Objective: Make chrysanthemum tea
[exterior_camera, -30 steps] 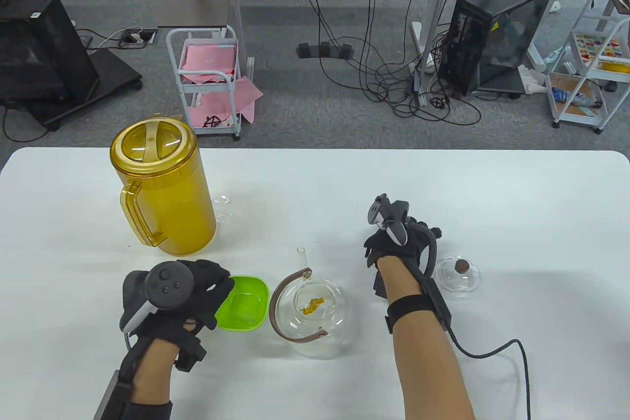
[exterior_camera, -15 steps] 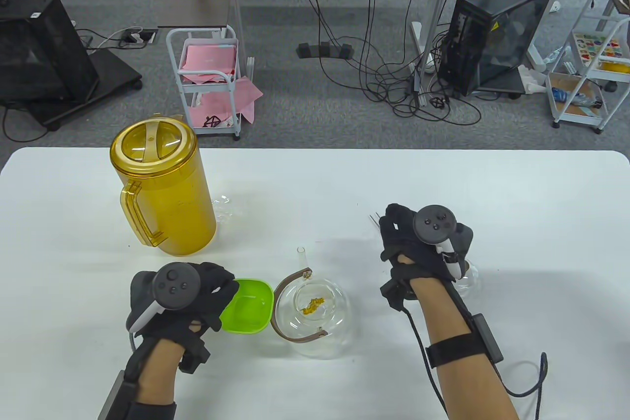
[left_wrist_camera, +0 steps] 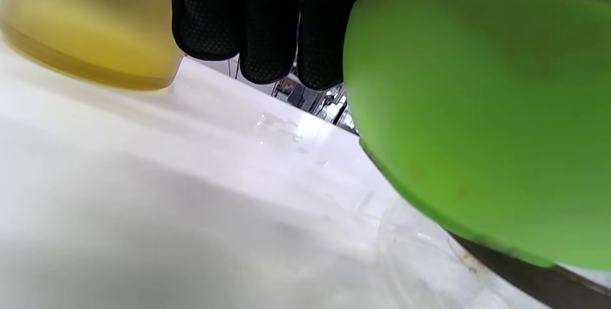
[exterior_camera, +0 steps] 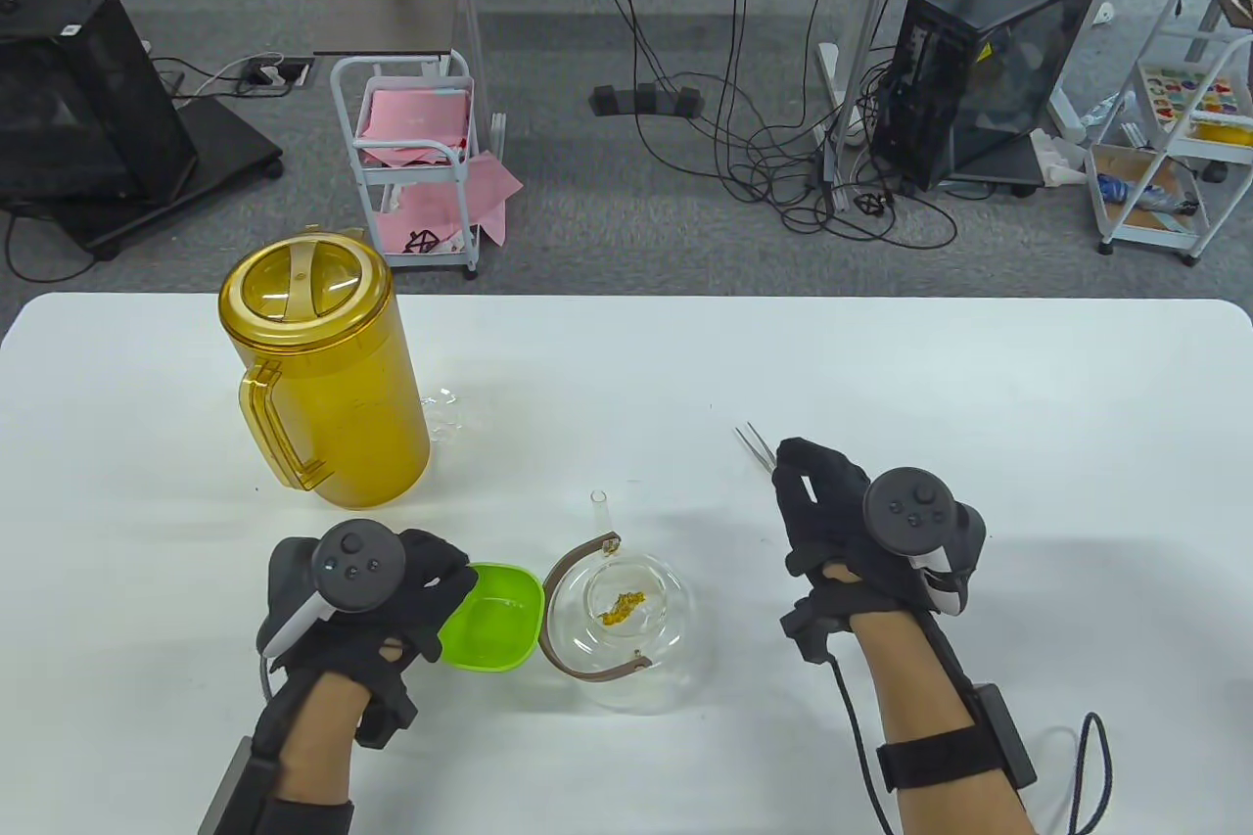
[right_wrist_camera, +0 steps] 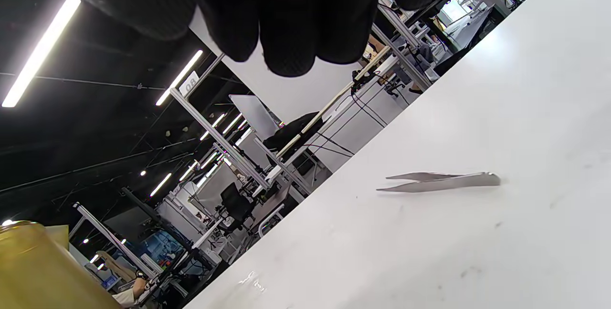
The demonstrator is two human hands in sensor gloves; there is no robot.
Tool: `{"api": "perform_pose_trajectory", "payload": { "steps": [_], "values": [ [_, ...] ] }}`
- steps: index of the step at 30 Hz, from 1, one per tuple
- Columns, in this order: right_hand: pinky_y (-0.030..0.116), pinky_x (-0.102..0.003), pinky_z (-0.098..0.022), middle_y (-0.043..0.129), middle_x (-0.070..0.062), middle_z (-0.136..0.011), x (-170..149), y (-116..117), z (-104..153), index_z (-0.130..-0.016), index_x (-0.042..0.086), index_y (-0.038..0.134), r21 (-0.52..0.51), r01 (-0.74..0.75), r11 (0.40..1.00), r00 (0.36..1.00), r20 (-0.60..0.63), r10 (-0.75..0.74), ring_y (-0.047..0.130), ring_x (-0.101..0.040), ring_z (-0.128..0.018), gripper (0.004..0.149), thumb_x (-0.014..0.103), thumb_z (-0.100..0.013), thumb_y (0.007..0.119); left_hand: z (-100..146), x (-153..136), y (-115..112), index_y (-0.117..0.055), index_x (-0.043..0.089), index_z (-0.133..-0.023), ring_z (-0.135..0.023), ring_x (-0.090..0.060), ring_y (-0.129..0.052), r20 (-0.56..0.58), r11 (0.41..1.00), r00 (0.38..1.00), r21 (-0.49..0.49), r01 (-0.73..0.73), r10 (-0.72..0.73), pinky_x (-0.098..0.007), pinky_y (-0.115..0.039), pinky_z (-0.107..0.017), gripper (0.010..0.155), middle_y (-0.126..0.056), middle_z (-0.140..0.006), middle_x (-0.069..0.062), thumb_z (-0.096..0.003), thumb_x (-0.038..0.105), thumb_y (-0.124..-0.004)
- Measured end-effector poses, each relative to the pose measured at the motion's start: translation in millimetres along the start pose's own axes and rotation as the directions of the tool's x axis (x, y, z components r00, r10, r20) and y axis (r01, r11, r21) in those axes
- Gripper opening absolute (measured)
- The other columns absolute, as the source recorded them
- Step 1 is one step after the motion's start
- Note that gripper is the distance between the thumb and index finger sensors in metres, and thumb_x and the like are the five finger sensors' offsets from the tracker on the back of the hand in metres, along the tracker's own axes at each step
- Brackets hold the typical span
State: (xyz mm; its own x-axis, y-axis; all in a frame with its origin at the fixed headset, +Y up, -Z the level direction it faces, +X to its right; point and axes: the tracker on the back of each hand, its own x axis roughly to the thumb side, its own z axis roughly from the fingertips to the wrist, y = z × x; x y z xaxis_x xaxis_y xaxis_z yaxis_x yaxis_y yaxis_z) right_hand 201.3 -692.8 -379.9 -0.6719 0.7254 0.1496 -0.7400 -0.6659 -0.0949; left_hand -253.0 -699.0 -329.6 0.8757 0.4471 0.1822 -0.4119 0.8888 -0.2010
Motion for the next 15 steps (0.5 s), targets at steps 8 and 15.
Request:
{"api": "perform_pose_trajectory", "payload": {
  "steps": [8, 15],
  "values": [
    [0.048, -0.066, -0.074, 0.070, -0.005, -0.105, -9.2, 7.3, -2.4, -0.103, 0.025, 0.068, 0.030, -0.034, 0.999, 0.999, -0.015, 0.034, 0.070, -0.038, -0.104, 0.052, 0.051, -0.058, 0.067, -11.1, -5.6, -18.0, -0.093, 0.024, -0.087, -0.089, -0.042, -0.080, -0.057, 0.990, 0.993, -0.098, 0.096, -0.102, -0.071, -0.047, -0.075, 0.040, -0.092, -0.094, -0.009, -0.0550, 0.047, -0.087],
    [0.048, -0.067, -0.074, 0.070, -0.005, -0.105, -11.3, 8.9, -1.8, -0.103, 0.025, 0.069, 0.039, -0.047, 0.998, 0.999, -0.024, 0.048, 0.069, -0.038, -0.104, 0.052, 0.051, -0.058, 0.067, -16.1, -11.4, -30.3, -0.093, 0.027, -0.089, -0.092, -0.043, -0.077, -0.116, 0.967, 0.981, -0.220, 0.129, -0.157, -0.071, -0.045, -0.076, 0.040, -0.089, -0.099, -0.010, -0.0543, 0.047, -0.089]
  ]
}}
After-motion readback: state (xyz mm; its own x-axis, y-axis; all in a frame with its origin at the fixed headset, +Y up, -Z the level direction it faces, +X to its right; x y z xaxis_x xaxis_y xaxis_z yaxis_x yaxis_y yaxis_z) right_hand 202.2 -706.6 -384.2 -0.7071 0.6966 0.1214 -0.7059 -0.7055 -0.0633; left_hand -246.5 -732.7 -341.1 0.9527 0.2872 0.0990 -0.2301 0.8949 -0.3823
